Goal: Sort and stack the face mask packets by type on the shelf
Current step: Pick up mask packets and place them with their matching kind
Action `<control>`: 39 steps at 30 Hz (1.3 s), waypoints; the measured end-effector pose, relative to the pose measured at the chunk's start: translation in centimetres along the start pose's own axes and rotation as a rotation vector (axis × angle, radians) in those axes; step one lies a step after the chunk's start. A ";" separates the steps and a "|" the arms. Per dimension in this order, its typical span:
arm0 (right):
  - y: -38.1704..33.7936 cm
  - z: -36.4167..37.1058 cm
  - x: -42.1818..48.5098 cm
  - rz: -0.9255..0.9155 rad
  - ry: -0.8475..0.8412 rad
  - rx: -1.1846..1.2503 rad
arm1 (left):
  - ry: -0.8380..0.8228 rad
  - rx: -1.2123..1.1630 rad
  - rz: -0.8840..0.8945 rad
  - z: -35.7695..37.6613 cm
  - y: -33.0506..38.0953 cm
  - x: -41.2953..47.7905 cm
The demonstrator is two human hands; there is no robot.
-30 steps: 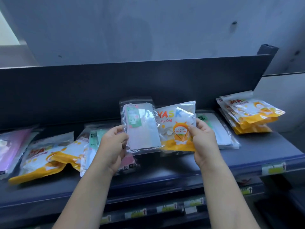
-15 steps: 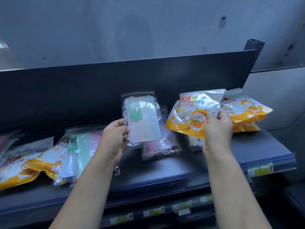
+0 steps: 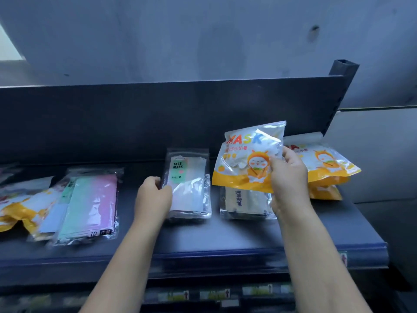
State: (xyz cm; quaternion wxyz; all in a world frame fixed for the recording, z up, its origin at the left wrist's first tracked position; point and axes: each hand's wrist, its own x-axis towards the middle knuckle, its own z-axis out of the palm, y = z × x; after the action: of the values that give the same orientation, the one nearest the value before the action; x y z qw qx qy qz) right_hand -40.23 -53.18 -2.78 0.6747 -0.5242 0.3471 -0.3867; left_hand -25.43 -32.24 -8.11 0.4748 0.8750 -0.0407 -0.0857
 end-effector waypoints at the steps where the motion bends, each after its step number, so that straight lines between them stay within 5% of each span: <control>1: -0.1 -0.4 0.3 0.022 -0.028 0.012 | 0.042 0.052 0.013 0.3 0.4 -0.4; 6: -0.7 -2.5 2.1 0.085 -0.146 0.015 | 0.147 0.102 0.198 3.1 5.6 -3.5; 10: -1.9 -5.2 3.9 0.033 -0.204 -0.020 | -0.215 -0.157 0.177 7.6 10.6 -7.4; 13: -2.8 -8.1 5.4 -0.060 -0.187 -0.118 | -0.328 -0.276 0.122 10.5 12.5 -8.2; 16: -2.9 -11.0 7.9 -0.281 0.029 -0.534 | -0.315 -0.370 0.132 12.8 13.9 -8.7; 19: -3.0 -12.8 9.5 -0.372 0.154 -0.699 | -0.314 -0.371 0.208 15.6 15.1 -9.8; 25: -3.2 -13.7 11.3 -0.276 -0.049 -1.149 | -0.210 -0.045 0.409 19.8 15.2 -10.9; 33: -2.6 -14.0 12.4 -0.176 -0.063 -1.317 | -0.257 -0.028 0.406 21.5 15.4 -11.0; 39: -2.8 -13.7 12.5 -0.279 -0.017 -1.357 | -0.196 0.030 0.470 21.7 15.6 -10.7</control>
State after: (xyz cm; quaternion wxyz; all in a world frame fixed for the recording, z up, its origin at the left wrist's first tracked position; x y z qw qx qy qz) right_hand -46.90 -70.67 -3.66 0.1444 -0.8731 0.4361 -0.1632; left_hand -39.88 -56.99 -5.48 0.4626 0.8359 -0.2899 -0.0569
